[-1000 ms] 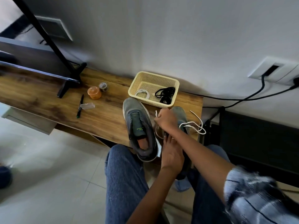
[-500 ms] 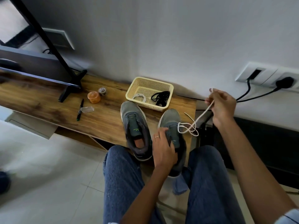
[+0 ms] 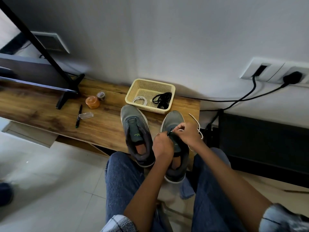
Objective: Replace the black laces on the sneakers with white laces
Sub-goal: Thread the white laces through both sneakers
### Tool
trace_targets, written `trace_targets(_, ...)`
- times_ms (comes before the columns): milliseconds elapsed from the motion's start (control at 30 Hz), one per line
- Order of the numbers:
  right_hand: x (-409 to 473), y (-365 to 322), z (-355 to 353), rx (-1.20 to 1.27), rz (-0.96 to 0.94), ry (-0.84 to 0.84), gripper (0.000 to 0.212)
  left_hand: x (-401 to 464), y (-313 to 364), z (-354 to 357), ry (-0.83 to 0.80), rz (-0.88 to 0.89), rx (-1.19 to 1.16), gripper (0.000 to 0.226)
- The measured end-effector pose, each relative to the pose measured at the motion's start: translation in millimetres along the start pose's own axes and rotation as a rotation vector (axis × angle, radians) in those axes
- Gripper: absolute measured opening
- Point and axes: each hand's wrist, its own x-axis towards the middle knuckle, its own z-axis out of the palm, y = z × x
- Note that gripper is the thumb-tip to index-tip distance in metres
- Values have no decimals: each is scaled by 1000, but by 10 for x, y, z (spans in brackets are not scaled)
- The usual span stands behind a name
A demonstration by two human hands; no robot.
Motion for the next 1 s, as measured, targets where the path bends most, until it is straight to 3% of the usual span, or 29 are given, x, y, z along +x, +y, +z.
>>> trace_targets(200, 59, 83, 68, -117, -17, 15, 10, 62, 40, -33, -20, -68, -53, 36)
trace_targets(567, 4, -48, 199, -662, -69, -5, 22, 178, 61, -192, -122, -171, -101, 36)
trace_targets(800, 87, 54, 268, -358, 39, 66, 16, 209, 59, -219, -156, -205, -97, 37)
trace_targets(1000, 85, 85, 324, -253, 65, 95, 13, 183, 24, -201, -136, -184, -123, 38)
